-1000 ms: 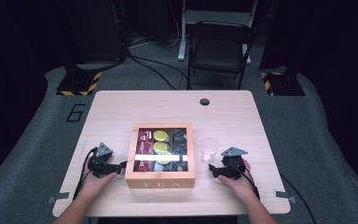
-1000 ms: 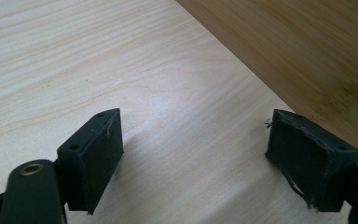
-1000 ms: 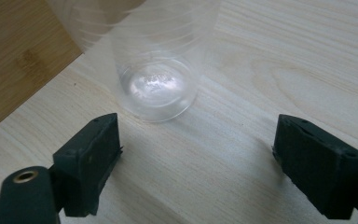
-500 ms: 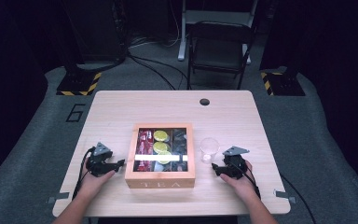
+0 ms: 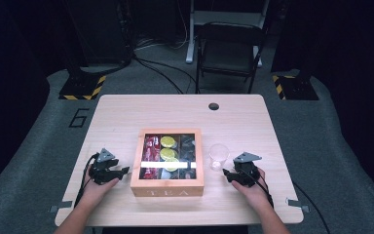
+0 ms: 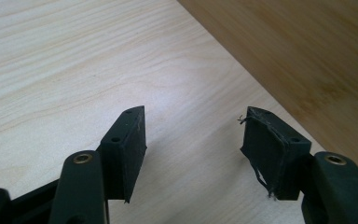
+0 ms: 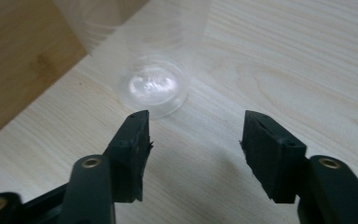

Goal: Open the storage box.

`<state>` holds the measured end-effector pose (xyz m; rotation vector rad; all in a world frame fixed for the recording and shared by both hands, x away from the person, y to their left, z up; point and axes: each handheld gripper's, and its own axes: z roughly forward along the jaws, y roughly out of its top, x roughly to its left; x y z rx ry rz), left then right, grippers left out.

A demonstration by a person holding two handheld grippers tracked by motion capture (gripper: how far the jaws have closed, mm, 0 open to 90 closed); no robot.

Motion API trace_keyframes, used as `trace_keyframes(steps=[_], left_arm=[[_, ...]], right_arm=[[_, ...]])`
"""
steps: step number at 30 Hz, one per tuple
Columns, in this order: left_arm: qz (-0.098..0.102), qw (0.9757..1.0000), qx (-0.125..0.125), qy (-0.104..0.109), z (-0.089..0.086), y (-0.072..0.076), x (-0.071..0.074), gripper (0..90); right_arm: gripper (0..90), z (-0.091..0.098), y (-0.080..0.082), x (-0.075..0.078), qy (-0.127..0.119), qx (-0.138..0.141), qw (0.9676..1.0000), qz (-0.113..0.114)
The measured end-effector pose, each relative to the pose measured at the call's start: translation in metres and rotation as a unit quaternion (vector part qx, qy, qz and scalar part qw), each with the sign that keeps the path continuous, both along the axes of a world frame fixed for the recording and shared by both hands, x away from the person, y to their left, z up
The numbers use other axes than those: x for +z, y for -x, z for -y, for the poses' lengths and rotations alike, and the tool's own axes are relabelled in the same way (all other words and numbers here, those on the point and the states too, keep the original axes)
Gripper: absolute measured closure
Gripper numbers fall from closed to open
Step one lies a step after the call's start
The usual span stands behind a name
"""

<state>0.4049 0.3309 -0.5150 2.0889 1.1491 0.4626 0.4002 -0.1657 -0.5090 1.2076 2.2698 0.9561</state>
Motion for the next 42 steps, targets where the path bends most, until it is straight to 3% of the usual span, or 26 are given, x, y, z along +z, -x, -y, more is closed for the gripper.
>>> trace_keyframes(steps=[2, 4, 7, 15, 20, 31, 38, 42], left_arm=[[0.000, 1.0000, 0.002, 0.005, 0.000, 0.000, 0.001, 41.2], [0.002, 0.9999, 0.006, 0.008, 0.000, 0.001, 0.001, 42.6], [0.002, 1.0000, 0.007, 0.005, -0.001, 0.002, 0.003, 43.7], [0.010, 0.9999, 0.003, 0.004, 0.001, 0.005, 0.009, 43.8], [0.009, 0.9999, 0.013, -0.001, 0.001, 0.006, 0.012, 45.5], [0.012, 0.9996, 0.016, 0.022, -0.002, 0.012, 0.024, 49.9], [0.006, 0.9995, 0.007, 0.029, 0.000, 0.016, 0.030, 51.7], [0.010, 0.9994, 0.004, 0.034, 0.001, 0.017, 0.034, 52.5]], right_arm=[[49.0, 0.000, 0.001, 0.003, 0.005, 0.006, 0.9999, 0.010], [49.1, -0.003, 0.003, 0.005, -0.009, 0.004, 0.9998, 0.015], [50.1, -0.003, 0.004, 0.008, -0.005, 0.007, 0.9999, 0.014], [42.0, -0.001, 0.003, 0.006, -0.009, 0.005, 0.9999, -0.002], [43.3, 0.000, 0.004, 0.007, -0.010, 0.007, 0.9999, -0.005], [48.4, 0.003, 0.007, 0.016, -0.024, -0.006, 0.9997, -0.001], [50.9, 0.005, 0.009, 0.021, -0.033, 0.000, 0.9994, 0.008], [52.0, 0.004, 0.009, 0.022, -0.032, 0.006, 0.9995, 0.001]])
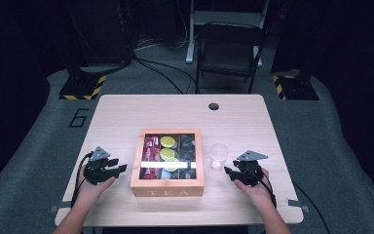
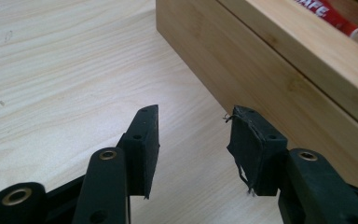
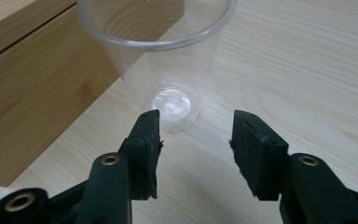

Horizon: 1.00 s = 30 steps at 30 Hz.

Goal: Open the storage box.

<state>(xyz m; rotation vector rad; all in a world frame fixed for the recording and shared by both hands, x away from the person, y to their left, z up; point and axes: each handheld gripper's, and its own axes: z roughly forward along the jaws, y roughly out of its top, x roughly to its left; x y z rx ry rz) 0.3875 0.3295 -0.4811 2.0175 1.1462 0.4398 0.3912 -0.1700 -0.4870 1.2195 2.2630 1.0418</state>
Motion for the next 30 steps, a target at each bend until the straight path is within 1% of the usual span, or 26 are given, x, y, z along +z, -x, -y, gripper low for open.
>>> trace_keyframes(steps=[2, 4, 5, 6, 7, 8, 9, 10, 11, 12, 13, 14, 15, 16, 18, 19, 20, 22, 23, 25, 26, 27, 28, 30], left_arm=[[-0.001, 1.0000, -0.004, 0.002, 0.000, 0.001, 0.002, 53.1], [-0.003, 1.0000, -0.007, 0.000, 0.001, 0.002, 0.003, 53.7], [0.000, 1.0000, -0.007, 0.002, 0.001, 0.002, 0.004, 54.0], [0.000, 1.0000, -0.007, 0.004, 0.002, 0.003, 0.004, 54.3], [0.004, 1.0000, -0.005, 0.005, 0.002, 0.003, 0.005, 54.5], [0.004, 1.0000, -0.006, 0.004, 0.002, 0.003, 0.005, 54.8], [0.000, 1.0000, -0.009, 0.003, 0.002, 0.004, 0.007, 55.0], [0.005, 1.0000, -0.007, 0.004, 0.003, 0.005, 0.007, 55.2], [0.006, 0.9999, -0.007, 0.006, 0.003, 0.005, 0.008, 55.4], [0.005, 0.9999, -0.012, 0.003, 0.003, 0.005, 0.009, 55.5], [0.009, 0.9999, -0.010, 0.004, 0.004, 0.006, 0.010, 55.6], [0.007, 0.9999, -0.012, 0.001, 0.004, 0.006, 0.011, 55.7], [0.007, 0.9999, -0.015, 0.000, 0.004, 0.007, 0.012, 55.9], [0.008, 0.9999, -0.014, -0.001, 0.004, 0.007, 0.012, 55.9], [0.011, 0.9999, -0.011, 0.004, 0.004, 0.007, 0.012, 56.0], [0.005, 0.9999, -0.012, 0.003, 0.004, 0.007, 0.014, 56.0], [0.006, 0.9999, -0.011, 0.005, 0.004, 0.008, 0.014, 56.0], [0.007, 0.9999, -0.011, 0.004, 0.004, 0.008, 0.015, 56.1], [0.010, 0.9999, -0.009, 0.006, 0.005, 0.008, 0.015, 56.1], [0.008, 0.9999, -0.010, 0.006, 0.005, 0.009, 0.017, 56.0], [0.010, 0.9999, -0.009, 0.006, 0.005, 0.009, 0.017, 56.0], [0.010, 0.9999, -0.010, 0.007, 0.005, 0.010, 0.018, 55.9], [0.009, 0.9999, -0.012, 0.006, 0.004, 0.010, 0.019, 55.8], [0.009, 0.9999, -0.012, 0.005, 0.005, 0.011, 0.020, 55.7]], right_arm=[[51.2, -0.001, 0.000, 0.000, -0.002, -0.001, 1.0000, 0.000], [50.3, -0.001, 0.001, 0.002, -0.001, -0.003, 1.0000, 0.007], [50.3, -0.001, 0.001, 0.003, -0.005, -0.004, 1.0000, 0.007], [50.3, -0.002, 0.001, 0.003, -0.011, -0.006, 0.9999, 0.006], [50.5, -0.001, 0.001, 0.005, -0.013, -0.002, 0.9999, -0.001], [50.7, -0.002, 0.001, 0.005, -0.016, 0.001, 0.9999, 0.001], [50.9, -0.002, 0.002, 0.006, -0.014, 0.005, 0.9999, 0.001], [51.0, -0.002, 0.002, 0.007, -0.013, 0.003, 0.9999, 0.000], [51.3, -0.003, 0.003, 0.007, -0.015, 0.005, 0.9999, -0.002], [52.6, -0.002, 0.003, 0.007, -0.013, 0.007, 0.9999, -0.002], [53.3, -0.002, 0.003, 0.008, -0.020, 0.006, 0.9998, -0.007], [54.7, -0.002, 0.003, 0.009, -0.022, 0.011, 0.9996, -0.010], [55.0, -0.002, 0.003, 0.010, -0.026, 0.010, 0.9996, -0.009], [55.1, -0.002, 0.003, 0.011, -0.025, 0.009, 0.9996, -0.005], [54.6, -0.002, 0.002, 0.014, -0.036, 0.009, 0.9993, -0.010], [54.3, -0.002, 0.002, 0.016, -0.039, 0.011, 0.9992, -0.007], [54.1, -0.003, 0.002, 0.017, -0.042, 0.010, 0.9991, -0.005], [53.9, -0.004, 0.001, 0.020, -0.029, 0.021, 0.9993, -0.004], [53.0, -0.005, 0.001, 0.021, -0.029, 0.021, 0.9994, -0.003], [52.6, -0.007, 0.002, 0.025, -0.030, 0.030, 0.9991, 0.002], [52.7, -0.008, 0.002, 0.029, -0.026, 0.035, 0.9990, 0.003], [52.8, -0.009, 0.003, 0.030, -0.030, 0.036, 0.9989, 0.005], [52.8, -0.010, 0.003, 0.034, -0.022, 0.039, 0.9990, 0.009], [52.7, -0.013, 0.004, 0.039, -0.025, 0.039, 0.9989, 0.011]])
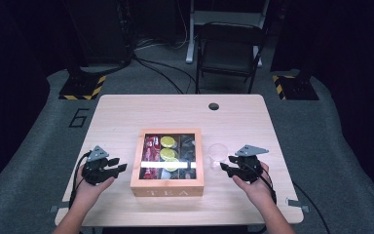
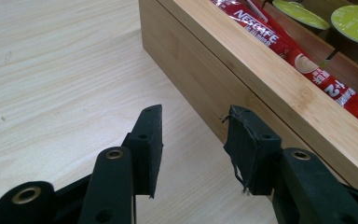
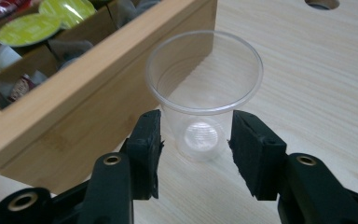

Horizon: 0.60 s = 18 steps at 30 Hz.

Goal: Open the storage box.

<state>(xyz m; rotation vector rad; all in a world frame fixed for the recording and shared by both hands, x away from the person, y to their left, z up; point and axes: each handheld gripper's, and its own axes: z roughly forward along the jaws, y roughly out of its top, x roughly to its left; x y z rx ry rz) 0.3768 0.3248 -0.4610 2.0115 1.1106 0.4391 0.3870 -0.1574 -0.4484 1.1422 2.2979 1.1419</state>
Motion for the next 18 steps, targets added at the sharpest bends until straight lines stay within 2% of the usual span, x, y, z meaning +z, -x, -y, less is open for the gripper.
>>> trace_keyframes(steps=[3, 8, 13, 18], left_arm=[[0.004, 1.0000, 0.002, 0.001, 0.000, 0.001, 0.002, 55.6], [0.012, 0.9999, 0.004, 0.006, -0.001, 0.003, 0.006, 55.7], [0.011, 0.9999, 0.001, 0.009, -0.003, 0.004, 0.009, 55.8], [0.018, 0.9998, -0.001, 0.013, -0.002, 0.006, 0.013, 56.1]], right_arm=[[52.8, -0.003, 0.002, 0.006, 0.008, 0.001, 0.9999, 0.013], [53.6, -0.005, 0.007, 0.012, 0.006, -0.002, 0.9999, 0.015], [54.7, -0.003, 0.014, 0.018, 0.004, -0.005, 0.9998, 0.018], [55.0, -0.001, 0.024, 0.027, 0.015, -0.007, 0.9991, 0.039]])
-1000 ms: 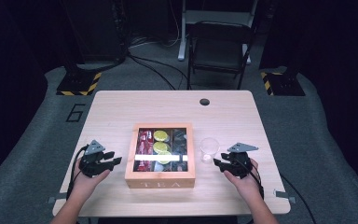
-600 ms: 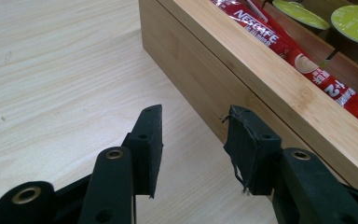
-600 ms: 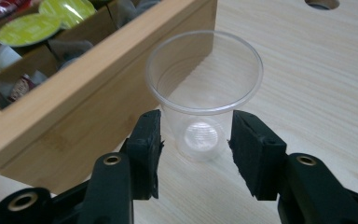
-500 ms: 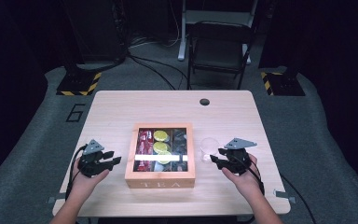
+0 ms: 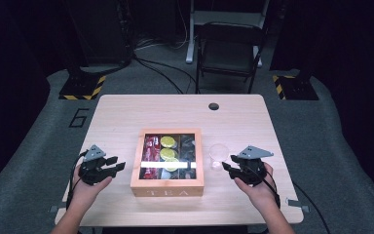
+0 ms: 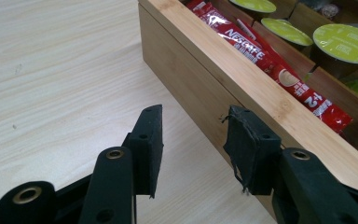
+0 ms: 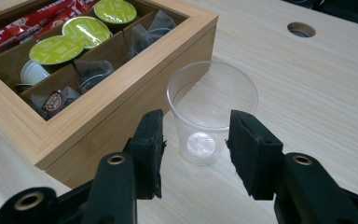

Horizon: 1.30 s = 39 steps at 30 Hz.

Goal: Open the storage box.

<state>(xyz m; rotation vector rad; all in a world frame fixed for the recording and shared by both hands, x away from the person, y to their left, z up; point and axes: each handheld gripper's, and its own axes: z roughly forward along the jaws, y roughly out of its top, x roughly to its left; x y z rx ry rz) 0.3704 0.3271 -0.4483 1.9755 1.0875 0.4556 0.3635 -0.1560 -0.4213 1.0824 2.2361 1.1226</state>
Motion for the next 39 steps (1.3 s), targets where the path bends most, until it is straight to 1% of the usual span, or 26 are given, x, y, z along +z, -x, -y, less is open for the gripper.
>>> trace_keyframes(steps=[1, 2, 3, 4, 5, 7, 9, 11, 12, 14, 15, 18, 19, 21, 22, 24, 26, 27, 29, 30, 32, 33, 36, 37, 38, 39], left_arm=[[0.000, 1.0000, -0.001, 0.000, 0.000, 0.000, 0.001, 56.1], [0.000, 1.0000, -0.001, 0.000, 0.000, 0.000, 0.001, 56.1], [0.000, 1.0000, -0.002, 0.001, 0.000, 0.001, 0.001, 56.1], [0.000, 1.0000, -0.002, 0.001, 0.001, 0.001, 0.002, 56.1], [0.001, 1.0000, -0.002, 0.000, 0.001, 0.001, 0.002, 56.1], [0.005, 1.0000, 0.000, 0.001, 0.002, 0.001, 0.002, 56.0], [0.002, 1.0000, -0.004, 0.000, 0.001, 0.001, 0.003, 56.1], [0.001, 1.0000, -0.004, 0.002, 0.001, 0.001, 0.002, 56.1], [0.001, 1.0000, -0.003, 0.002, 0.002, 0.002, 0.002, 56.1], [0.000, 1.0000, -0.005, 0.001, 0.002, 0.002, 0.002, 56.1], [0.002, 1.0000, -0.005, 0.001, 0.001, 0.002, 0.003, 56.2], [0.004, 1.0000, -0.003, 0.004, 0.001, 0.002, 0.004, 56.3], [0.004, 1.0000, -0.002, 0.004, 0.001, 0.002, 0.004, 56.4], [0.004, 1.0000, -0.002, 0.006, 0.000, 0.002, 0.003, 56.3], [0.004, 1.0000, -0.002, 0.006, 0.000, 0.002, 0.003, 56.3], [0.004, 1.0000, -0.002, 0.005, 0.000, 0.002, 0.003, 56.3], [0.004, 1.0000, -0.002, 0.004, -0.001, 0.002, 0.003, 56.3], [0.004, 1.0000, -0.002, 0.004, -0.001, 0.002, 0.003, 56.3], [0.004, 1.0000, -0.002, 0.004, -0.002, 0.003, 0.003, 56.3], [0.004, 1.0000, -0.001, 0.005, -0.002, 0.003, 0.003, 56.3], [0.003, 1.0000, 0.000, 0.005, -0.002, 0.003, 0.002, 56.3], [0.003, 1.0000, 0.000, 0.005, -0.002, 0.003, 0.002, 56.3], [0.004, 1.0000, -0.001, 0.005, -0.002, 0.003, 0.002, 56.3], [0.004, 1.0000, -0.001, 0.005, -0.002, 0.003, 0.002, 56.3], [0.004, 1.0000, -0.002, 0.004, -0.002, 0.003, 0.002, 56.3], [0.004, 1.0000, -0.002, 0.004, -0.002, 0.003, 0.001, 56.3]], right_arm=[[55.1, 0.000, 0.002, 0.002, 0.001, -0.001, 1.0000, 0.005], [55.2, 0.000, 0.004, 0.003, 0.001, -0.004, 1.0000, 0.006], [55.3, 0.001, 0.005, 0.004, 0.003, -0.001, 1.0000, 0.006], [55.3, 0.000, 0.007, 0.005, -0.004, -0.004, 1.0000, 0.004], [55.3, 0.001, 0.009, 0.006, -0.002, 0.001, 1.0000, 0.007], [55.7, 0.000, 0.012, 0.008, -0.008, 0.004, 0.9999, 0.008], [55.9, -0.002, 0.015, 0.009, -0.018, 0.007, 0.9998, 0.011], [56.3, -0.006, 0.019, 0.011, -0.022, 0.018, 0.9995, 0.014], [56.3, -0.010, 0.022, 0.011, -0.028, 0.024, 0.9992, 0.014], [57.2, -0.016, 0.026, 0.011, -0.026, 0.040, 0.9987, 0.015], [57.7, -0.019, 0.027, 0.011, -0.020, 0.049, 0.9984, 0.016], [60.1, -0.028, 0.031, 0.006, -0.016, 0.064, 0.9978, 0.009], [61.1, -0.030, 0.032, 0.004, -0.020, 0.070, 0.9973, 0.007], [63.8, -0.034, 0.033, -0.002, -0.021, 0.090, 0.9958, 0.002], [65.0, -0.036, 0.034, -0.005, -0.014, 0.100, 0.9949, 0.001], [65.9, -0.039, 0.036, -0.010, -0.009, 0.108, 0.9941, -0.005], [66.0, -0.041, 0.036, -0.014, -0.011, 0.118, 0.9929, -0.010], [66.0, -0.041, 0.037, -0.016, -0.012, 0.121, 0.9924, -0.014], [66.0, -0.040, 0.038, -0.019, -0.013, 0.127, 0.9917, -0.015], [66.2, -0.040, 0.039, -0.021, -0.019, 0.128, 0.9914, -0.018], [66.9, -0.039, 0.040, -0.024, -0.018, 0.137, 0.9902, -0.020], [67.9, -0.039, 0.041, -0.026, -0.018, 0.137, 0.9900, -0.028], [70.3, -0.042, 0.040, -0.031, -0.002, 0.145, 0.9889, -0.033], [71.0, -0.043, 0.041, -0.033, 0.002, 0.143, 0.9890, -0.036], [71.9, -0.044, 0.041, -0.035, 0.005, 0.148, 0.9882, -0.042], [72.8, -0.046, 0.040, -0.037, 0.005, 0.147, 0.9882, -0.041]])
